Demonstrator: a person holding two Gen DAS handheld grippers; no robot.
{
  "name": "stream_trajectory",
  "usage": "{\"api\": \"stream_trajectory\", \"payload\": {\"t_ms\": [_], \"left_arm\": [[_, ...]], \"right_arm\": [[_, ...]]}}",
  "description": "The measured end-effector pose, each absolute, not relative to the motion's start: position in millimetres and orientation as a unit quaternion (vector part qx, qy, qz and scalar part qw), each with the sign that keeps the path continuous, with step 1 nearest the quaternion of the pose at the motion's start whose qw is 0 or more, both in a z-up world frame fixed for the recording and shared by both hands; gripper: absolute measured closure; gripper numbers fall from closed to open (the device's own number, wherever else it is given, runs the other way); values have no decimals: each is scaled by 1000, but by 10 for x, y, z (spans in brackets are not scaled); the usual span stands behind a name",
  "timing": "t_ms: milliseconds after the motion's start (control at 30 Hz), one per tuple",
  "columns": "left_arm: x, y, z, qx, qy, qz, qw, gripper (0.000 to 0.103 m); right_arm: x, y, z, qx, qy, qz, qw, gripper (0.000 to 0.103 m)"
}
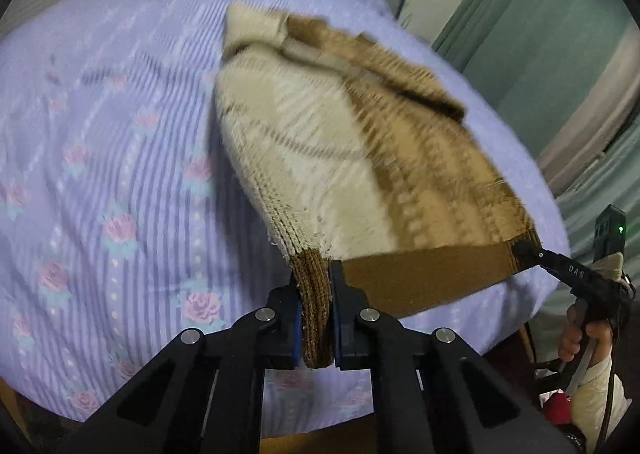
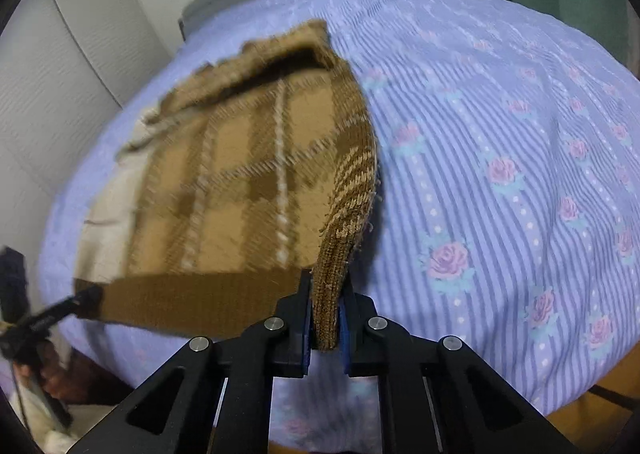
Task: Fold small clothes
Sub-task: 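Lift the hem with both grippers and fold it up toward the collar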
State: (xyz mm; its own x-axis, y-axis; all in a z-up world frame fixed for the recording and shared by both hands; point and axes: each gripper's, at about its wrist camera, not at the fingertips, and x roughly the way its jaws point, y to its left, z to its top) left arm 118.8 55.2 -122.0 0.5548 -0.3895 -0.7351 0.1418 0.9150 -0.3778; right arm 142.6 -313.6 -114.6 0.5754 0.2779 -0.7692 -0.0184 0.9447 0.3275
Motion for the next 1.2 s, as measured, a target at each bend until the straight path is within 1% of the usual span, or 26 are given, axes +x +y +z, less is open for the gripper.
{"api": "stream_trajectory", "payload": {"t_ms": [233, 367, 567, 833, 967, 1200], "left_arm": [[1094, 594, -520, -157, 368, -148, 904, 92], [1162, 696, -261, -181, 337, -127, 915, 92], [1410, 805, -26, -204, 316, -86, 923, 92], [2161, 899, 331, -222, 306, -41, 925, 92], [2625, 926, 368, -214, 315, -23, 924, 92], [3387, 1057, 61, -241, 358, 13, 902, 92]], "right_arm": [[1245, -3255, -389, 192, 356, 106, 908, 92], [1308, -3270, -165, 213, 329, 104, 914, 92], [1543, -3237, 25, 231, 303, 94, 920, 93], [2123, -3287, 415, 277, 250, 68, 925, 93], [2556, -3288, 488, 300, 249, 56, 919, 93], [3421, -3195, 367, 285, 288, 31, 914, 93]]}}
